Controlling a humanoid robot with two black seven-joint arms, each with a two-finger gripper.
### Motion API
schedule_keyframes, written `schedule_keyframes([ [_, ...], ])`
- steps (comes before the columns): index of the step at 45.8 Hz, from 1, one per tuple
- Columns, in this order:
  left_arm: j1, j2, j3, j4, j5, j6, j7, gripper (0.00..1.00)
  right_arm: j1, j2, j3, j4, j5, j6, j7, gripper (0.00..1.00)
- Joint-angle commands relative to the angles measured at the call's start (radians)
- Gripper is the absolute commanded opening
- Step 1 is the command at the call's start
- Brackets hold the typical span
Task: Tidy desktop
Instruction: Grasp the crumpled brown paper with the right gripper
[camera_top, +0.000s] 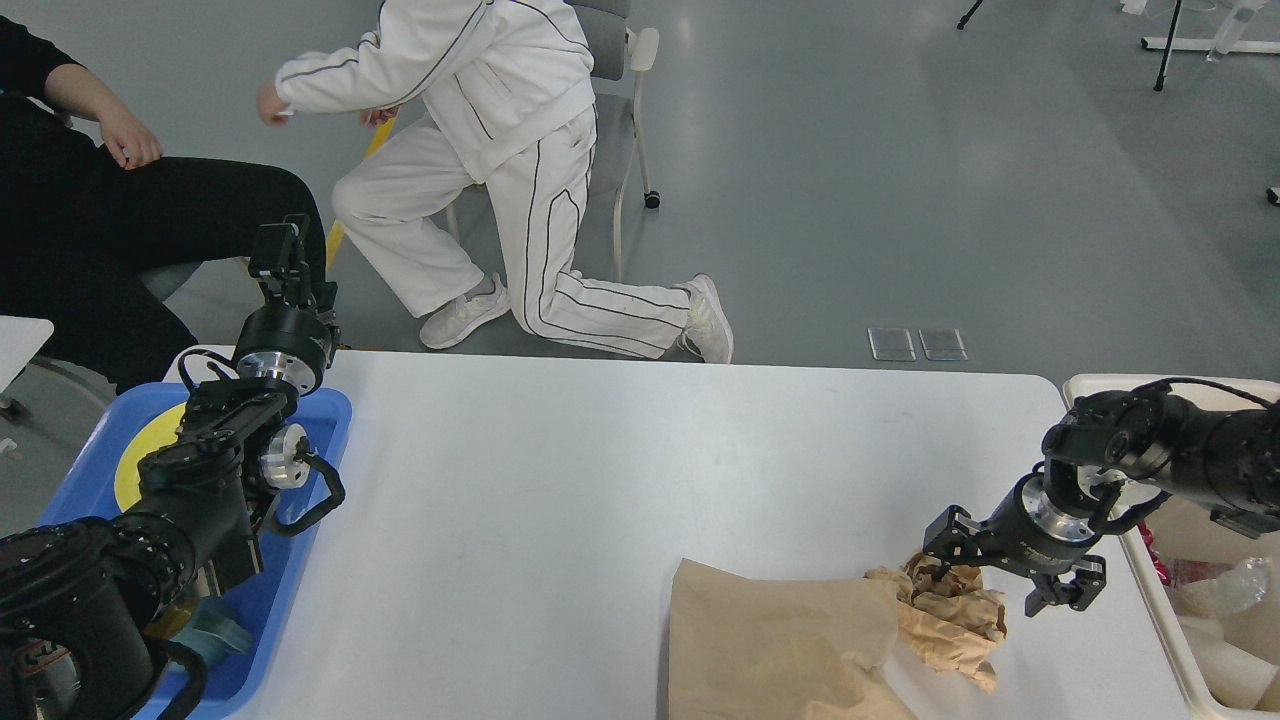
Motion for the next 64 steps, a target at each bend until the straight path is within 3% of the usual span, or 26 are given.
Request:
schedule_keyframes([
  [1,0.001,0.0,0.0,0.0,0.0,0.0,0.0,0.97,0.004,0.0,0.002,0.003,0.0,0.0,0.0,1.0],
  [34,0.0,0.0,0.0,0.0,0.0,0.0,0.0,0.97,-0.01,0.015,0.091,0.0,0.0,-0.026,0.0,0.94],
  [41,0.0,0.0,0.0,0.0,0.0,0.0,0.0,0.97,-0.017,0.024,0.091,0.0,0.0,-0.089,-0.002,0.74],
  [48,0.0,0.0,0.0,0.0,0.0,0.0,0.0,0.97,-0.013,0.041,0.09,0.006,0.0,-0.08,-0.003,0.0],
  [64,0.0,0.0,0.0,0.0,0.0,0.0,0.0,0.97,0.029,0.041,0.087,0.001,0.0,-0.135,-0.003,0.0],
])
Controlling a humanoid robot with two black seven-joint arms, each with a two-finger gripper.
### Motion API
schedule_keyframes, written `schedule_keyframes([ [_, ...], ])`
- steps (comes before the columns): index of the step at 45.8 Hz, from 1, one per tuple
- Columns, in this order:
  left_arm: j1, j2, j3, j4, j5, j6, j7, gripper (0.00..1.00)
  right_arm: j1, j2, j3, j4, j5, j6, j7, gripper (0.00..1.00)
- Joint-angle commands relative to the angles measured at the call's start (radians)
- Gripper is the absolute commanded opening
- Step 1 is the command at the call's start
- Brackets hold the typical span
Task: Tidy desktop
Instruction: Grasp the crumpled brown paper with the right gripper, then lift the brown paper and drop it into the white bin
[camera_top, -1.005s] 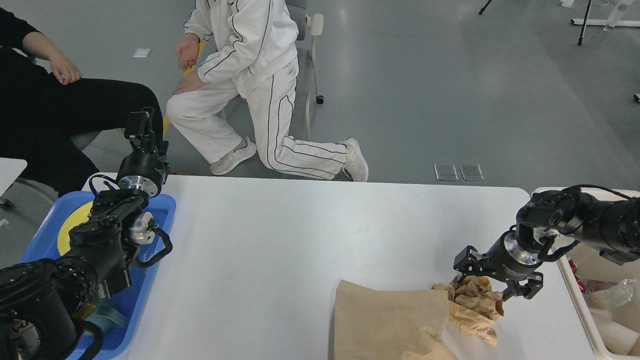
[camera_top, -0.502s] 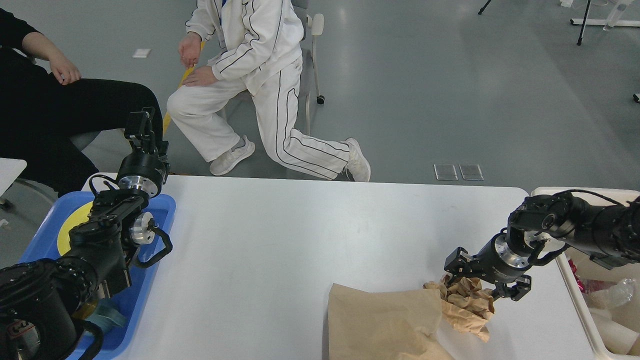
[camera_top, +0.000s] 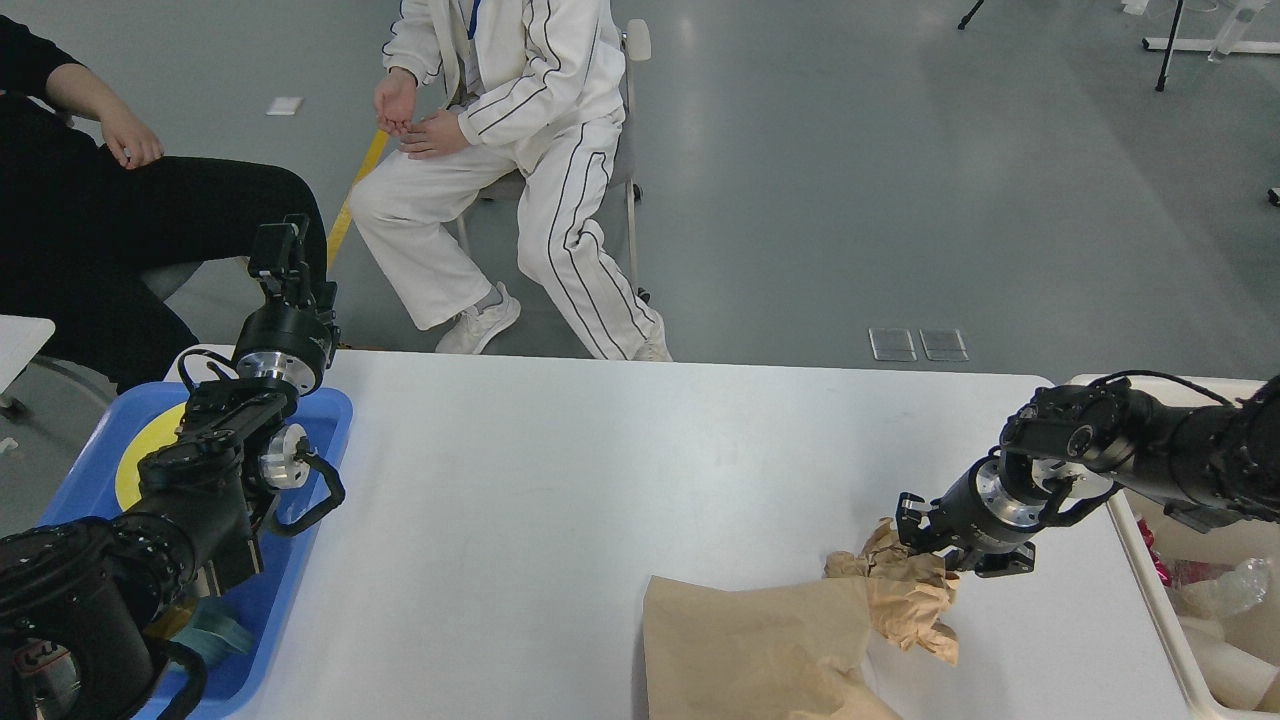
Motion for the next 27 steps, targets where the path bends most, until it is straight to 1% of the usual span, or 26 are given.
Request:
schedule_keyframes([
  [1,0.0,0.0,0.0,0.0,0.0,0.0,0.0,0.97,0.027,-0.002,-0.005,0.001,0.0,-0.042,-0.001,0.0],
  [5,0.0,0.0,0.0,0.0,0.0,0.0,0.0,0.97,0.053,-0.004,-0.012,0.001,0.0,-0.062,-0.001,0.0],
  [16,0.0,0.0,0.0,0.0,0.0,0.0,0.0,0.97,0.191,-0.01,-0.019,0.018,0.0,-0.048,-0.001,0.0],
  [27,0.0,0.0,0.0,0.0,0.0,0.002,0.0,0.97,0.418,-0.054,0.004,0.073,0.0,0.022,0.0,0.0],
])
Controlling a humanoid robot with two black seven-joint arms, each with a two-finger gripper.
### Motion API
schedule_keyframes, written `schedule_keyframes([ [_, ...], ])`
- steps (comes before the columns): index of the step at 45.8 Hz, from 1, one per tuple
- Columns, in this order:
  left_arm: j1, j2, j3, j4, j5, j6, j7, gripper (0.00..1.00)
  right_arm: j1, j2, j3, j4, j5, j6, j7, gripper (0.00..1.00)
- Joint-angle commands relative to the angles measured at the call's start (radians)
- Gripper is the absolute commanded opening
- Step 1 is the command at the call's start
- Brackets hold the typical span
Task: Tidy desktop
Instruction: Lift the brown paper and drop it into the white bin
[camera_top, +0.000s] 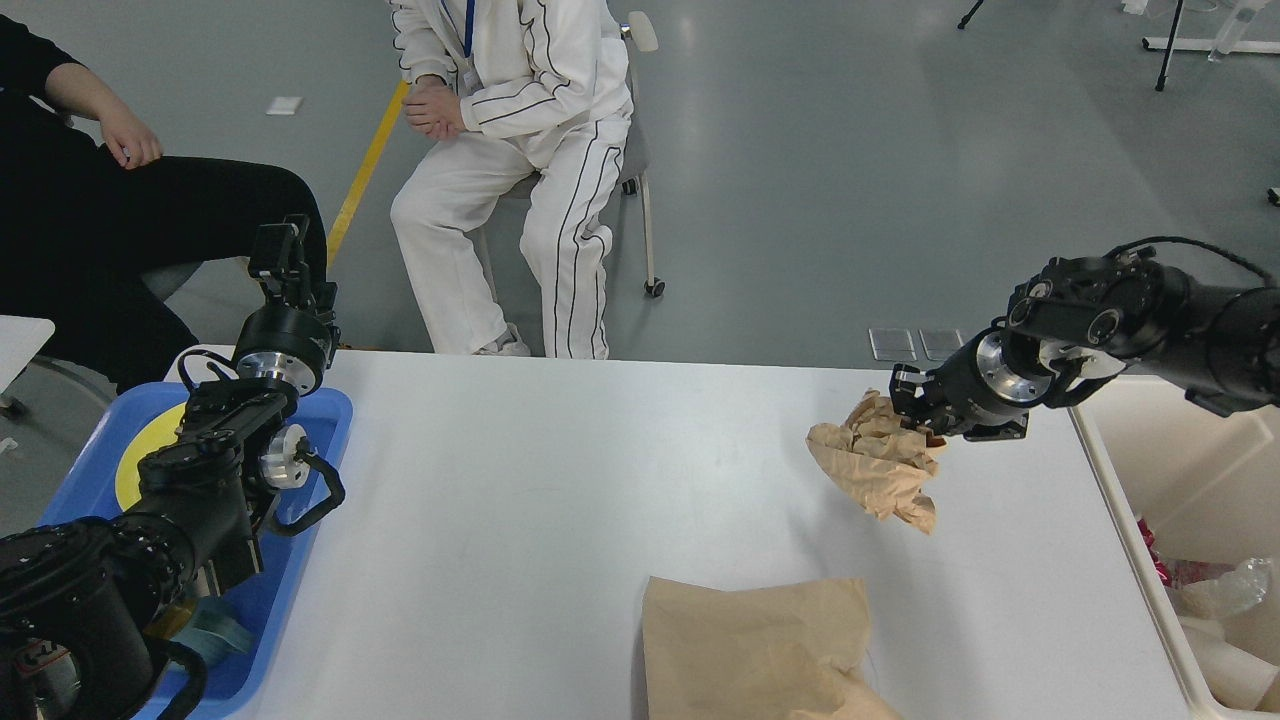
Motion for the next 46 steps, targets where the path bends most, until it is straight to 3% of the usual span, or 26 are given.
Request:
schedule_keyframes([
  [1,0.0,0.0,0.0,0.0,0.0,0.002,0.0,0.97,0.139,-0.028,0.003,0.037,0.0,0.037,0.0,0.0],
  [13,0.0,0.0,0.0,0.0,0.0,0.0,0.0,0.97,0.395,-0.136,-0.001,0.085,0.003,0.112,0.0,0.0],
  [22,0.0,0.0,0.0,0.0,0.0,0.0,0.0,0.97,0.386,-0.18,-0.044,0.059,0.003,0.075,-0.001,0.0],
  [33,0.0,0.0,0.0,0.0,0.0,0.0,0.0,0.97,0.08,-0.335,-0.07,-0.112,0.003,-0.09,-0.001,0.0],
  [45,0.0,0.0,0.0,0.0,0.0,0.0,0.0,0.97,-0.336,-0.376,-0.055,-0.341,0.003,-0.313,0.0,0.0],
  [46,0.0,0.0,0.0,0.0,0.0,0.0,0.0,0.97,-0.359,-0.378,-0.055,-0.361,0.003,-0.32,0.0,0.1],
])
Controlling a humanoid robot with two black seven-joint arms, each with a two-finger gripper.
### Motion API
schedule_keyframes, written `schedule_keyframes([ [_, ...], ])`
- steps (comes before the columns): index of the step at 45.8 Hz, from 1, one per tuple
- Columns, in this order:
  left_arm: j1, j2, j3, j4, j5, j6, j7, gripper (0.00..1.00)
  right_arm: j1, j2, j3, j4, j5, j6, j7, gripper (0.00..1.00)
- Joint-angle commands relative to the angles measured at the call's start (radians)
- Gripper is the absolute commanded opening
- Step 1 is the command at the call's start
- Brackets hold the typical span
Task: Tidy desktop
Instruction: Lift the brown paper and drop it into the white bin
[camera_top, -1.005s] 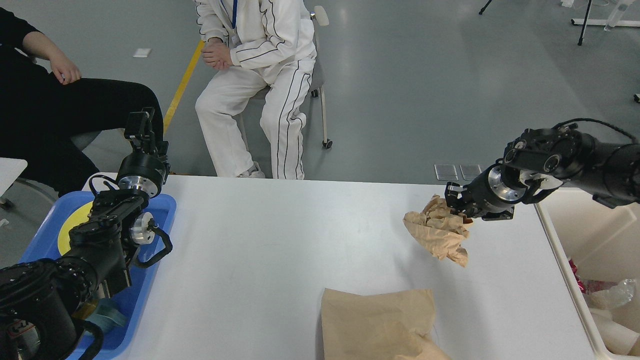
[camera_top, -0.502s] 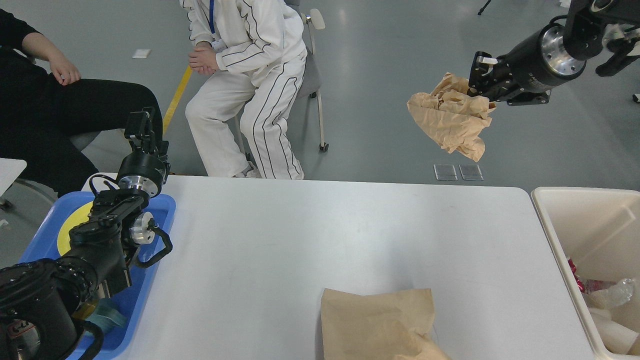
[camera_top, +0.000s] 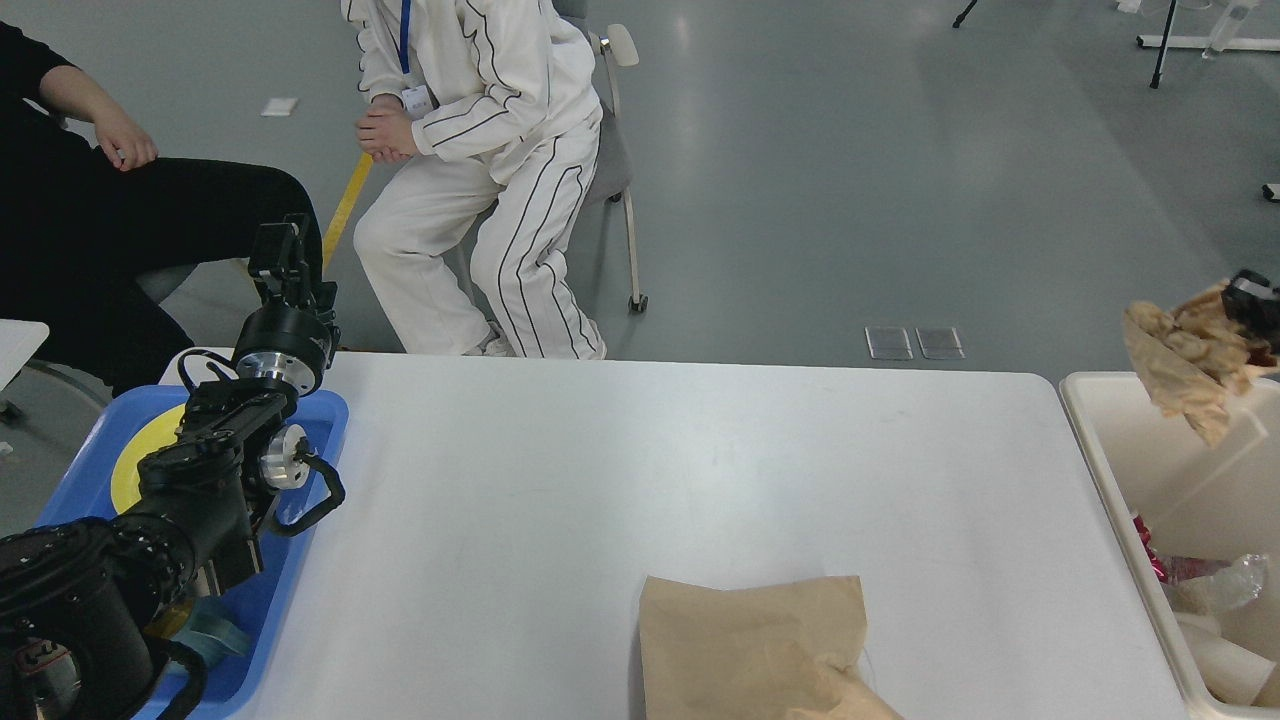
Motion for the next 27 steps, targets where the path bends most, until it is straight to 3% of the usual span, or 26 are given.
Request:
schedule_keyframes([
  [1,0.0,0.0,-0.001,0.0,0.0,0.0,0.0,0.97,-0.176,-0.009,0.011,-0.115,0.0,-0.077,0.0,0.26],
  [4,0.0,0.0,0.0,0.0,0.0,0.0,0.0,0.97,-0.216,-0.006,0.018,-0.181,0.0,-0.1,0.002,0.83],
  [5,0.0,0.0,0.0,0.0,0.0,0.0,0.0,0.97,-0.231,-0.006,0.022,-0.199,0.0,-0.11,0.002,0.98],
  [14,0.0,0.0,0.0,0.0,0.0,0.0,0.0,0.97,-0.325,-0.006,0.077,-0.21,0.004,-0.121,0.004,1.0],
  [27,0.0,0.0,0.0,0.0,0.0,0.0,0.0,0.97,-0.282,-0.013,0.071,-0.133,0.004,-0.114,0.002,1.0],
])
